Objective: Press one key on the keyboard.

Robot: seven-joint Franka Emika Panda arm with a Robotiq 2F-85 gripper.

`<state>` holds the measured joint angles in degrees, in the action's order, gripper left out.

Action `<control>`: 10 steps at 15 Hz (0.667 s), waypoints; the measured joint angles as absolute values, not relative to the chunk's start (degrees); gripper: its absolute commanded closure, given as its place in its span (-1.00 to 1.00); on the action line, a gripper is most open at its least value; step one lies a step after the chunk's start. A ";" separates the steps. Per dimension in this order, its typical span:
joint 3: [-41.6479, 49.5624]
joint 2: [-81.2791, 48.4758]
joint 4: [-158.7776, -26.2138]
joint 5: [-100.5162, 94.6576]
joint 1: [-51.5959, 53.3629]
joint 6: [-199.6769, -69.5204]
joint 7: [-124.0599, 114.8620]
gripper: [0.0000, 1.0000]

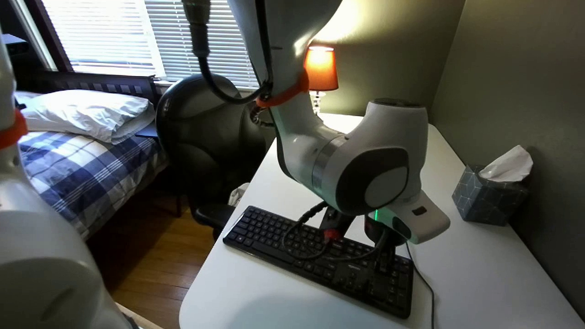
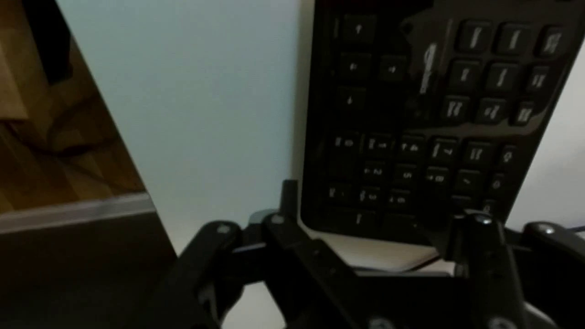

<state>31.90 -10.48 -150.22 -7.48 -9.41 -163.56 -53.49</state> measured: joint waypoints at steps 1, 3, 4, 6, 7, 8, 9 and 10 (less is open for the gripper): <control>35.82 -10.59 -150.68 -12.08 -6.52 -165.70 -54.93 -1.00; 44.34 -10.86 -150.84 -21.40 -0.16 -168.88 -57.37 -1.00; 48.12 -10.83 -150.76 -25.97 2.65 -169.66 -58.53 -1.00; 53.96 -10.17 -150.45 -34.64 7.10 -169.73 -61.26 -0.99; 56.29 -9.62 -150.32 -38.47 9.00 -169.67 -62.40 -1.00; 58.21 -8.94 -150.20 -41.94 10.67 -169.37 -63.24 -0.99; 59.73 -8.12 -150.05 -45.11 12.14 -168.53 -63.88 -1.00; 60.92 -7.11 -149.88 -48.06 13.45 -167.31 -64.37 -1.00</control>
<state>60.92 -7.11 -149.88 -48.06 13.45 -167.31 -64.37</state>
